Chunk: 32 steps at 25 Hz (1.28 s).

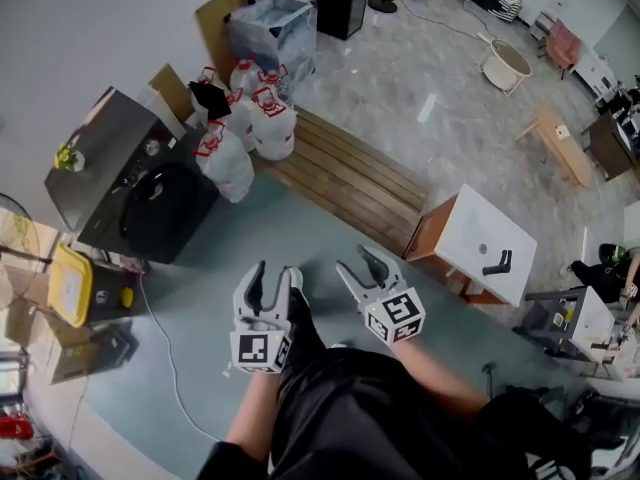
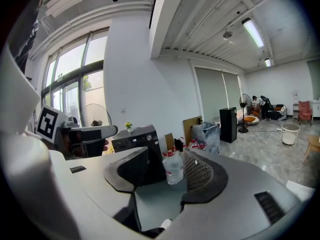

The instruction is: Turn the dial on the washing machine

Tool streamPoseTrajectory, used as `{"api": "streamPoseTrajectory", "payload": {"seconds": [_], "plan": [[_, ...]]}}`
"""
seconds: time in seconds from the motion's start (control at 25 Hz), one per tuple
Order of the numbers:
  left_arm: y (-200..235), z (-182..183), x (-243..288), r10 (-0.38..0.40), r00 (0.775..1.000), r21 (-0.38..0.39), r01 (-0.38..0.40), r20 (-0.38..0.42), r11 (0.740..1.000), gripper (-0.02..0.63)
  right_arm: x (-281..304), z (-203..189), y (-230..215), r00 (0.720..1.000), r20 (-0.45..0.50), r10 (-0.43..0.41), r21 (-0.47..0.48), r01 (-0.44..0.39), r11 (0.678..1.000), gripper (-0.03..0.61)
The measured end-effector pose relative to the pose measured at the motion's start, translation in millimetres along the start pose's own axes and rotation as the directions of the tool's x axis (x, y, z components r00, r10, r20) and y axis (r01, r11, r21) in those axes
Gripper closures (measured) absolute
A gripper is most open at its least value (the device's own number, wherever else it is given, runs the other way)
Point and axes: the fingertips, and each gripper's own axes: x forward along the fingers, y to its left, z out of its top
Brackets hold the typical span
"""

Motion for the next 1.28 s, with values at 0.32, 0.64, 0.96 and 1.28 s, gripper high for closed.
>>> {"api": "streamPoseTrajectory", "payload": {"seconds": [0.32,0.64,0.96,1.28], "plan": [[79,25,79,0.017,1.0,-0.024,-0.017,0.004,1.0,0.46,112,44,-25,1.0,-0.017,0.017,-0.022,-0.018,1.0,0.391],[144,53,137,0.015,1.0,-0.041,-0.015,0.005,0.999,0.46,203,83,-29,0.998,-0.05,0.047,-0.03,-0.049,0.998,0.391],[208,70,174,0.026,1.0,-0.067,-0.026,0.011,0.997,0.459,281,107,-21,0.995,-0.074,0.071,-0.055,-0.075,0.996,0.391],[263,95,177,0.089,0.994,-0.041,-0.087,0.066,0.995,0.457,341,130,2,0.984,-0.076,0.158,-0.134,-0.167,0.977,0.391]]}}
